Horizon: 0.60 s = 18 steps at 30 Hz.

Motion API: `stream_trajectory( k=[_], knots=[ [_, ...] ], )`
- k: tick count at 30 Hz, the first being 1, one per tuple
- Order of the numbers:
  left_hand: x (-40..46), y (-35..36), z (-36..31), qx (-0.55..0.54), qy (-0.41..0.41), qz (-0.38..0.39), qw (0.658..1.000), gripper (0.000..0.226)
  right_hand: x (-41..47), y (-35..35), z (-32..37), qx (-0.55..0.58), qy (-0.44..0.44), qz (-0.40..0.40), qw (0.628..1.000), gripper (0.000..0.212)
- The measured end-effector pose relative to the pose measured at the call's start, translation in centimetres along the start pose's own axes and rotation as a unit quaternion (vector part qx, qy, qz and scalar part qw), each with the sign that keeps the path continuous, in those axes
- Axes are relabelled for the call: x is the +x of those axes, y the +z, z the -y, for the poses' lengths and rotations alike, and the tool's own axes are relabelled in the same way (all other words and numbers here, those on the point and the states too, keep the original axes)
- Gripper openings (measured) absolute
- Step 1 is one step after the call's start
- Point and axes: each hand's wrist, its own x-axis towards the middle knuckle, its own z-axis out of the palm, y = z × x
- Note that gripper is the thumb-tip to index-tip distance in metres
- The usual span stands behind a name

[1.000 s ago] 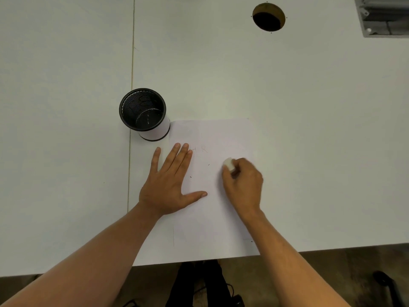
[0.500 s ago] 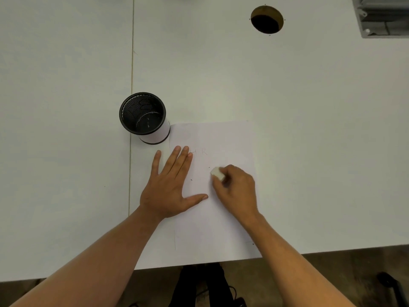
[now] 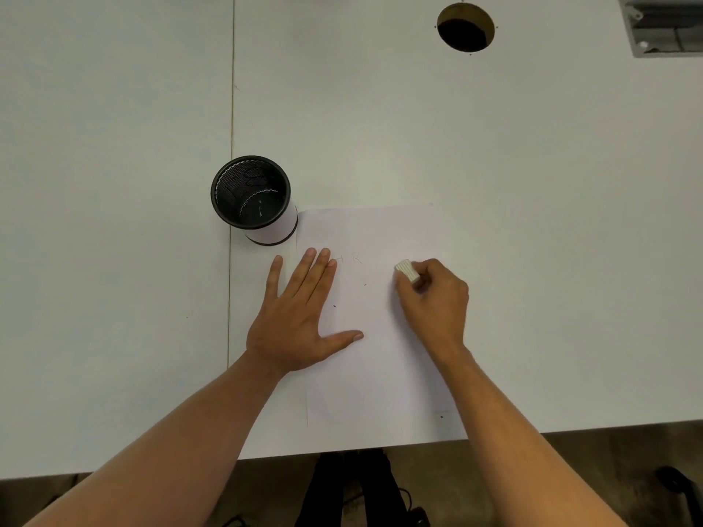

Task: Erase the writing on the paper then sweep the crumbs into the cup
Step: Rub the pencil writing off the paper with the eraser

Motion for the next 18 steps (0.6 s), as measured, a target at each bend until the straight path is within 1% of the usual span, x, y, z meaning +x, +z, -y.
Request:
stream_trajectory(
  k=[5,8,11,13,14,17,18],
  knots=[
    [-0.1,0.0,0.1,-0.008,-0.003,0.000,1.000,0.113,-1.1,-0.6,-1.1,-0.011,-0.008,0.009,1.000,0.018],
    [0.0,0.0,0.1,-0.004,-0.004,0.014,1.000,0.115,-1.2,-1.2,-1.7,0.026,0.017,0.017,0.999,0.014],
    [-0.1,0.0,0.1,-0.007,-0.002,0.016,1.000,0.114,-0.7,-1.3,-0.9,0.050,0.026,0.018,0.998,0.010],
    [-0.1,0.1,0.1,-0.009,-0.002,0.009,1.000,0.112,-0.5,-0.7,0.3,0.051,-0.004,0.025,0.998,0.011],
    [-0.1,0.1,0.1,-0.011,-0.002,0.005,1.000,0.111,-0.6,-0.3,0.9,0.043,-0.034,0.047,0.997,0.012],
    [-0.1,0.1,0.0,-0.018,0.004,-0.003,1.000,0.107,-2.2,1.4,2.5,-0.028,-0.141,0.164,0.976,0.014],
    [-0.1,0.2,0.1,-0.017,0.007,-0.002,1.000,0.106,-2.6,1.8,2.6,-0.049,-0.163,0.191,0.967,0.015]
  ],
)
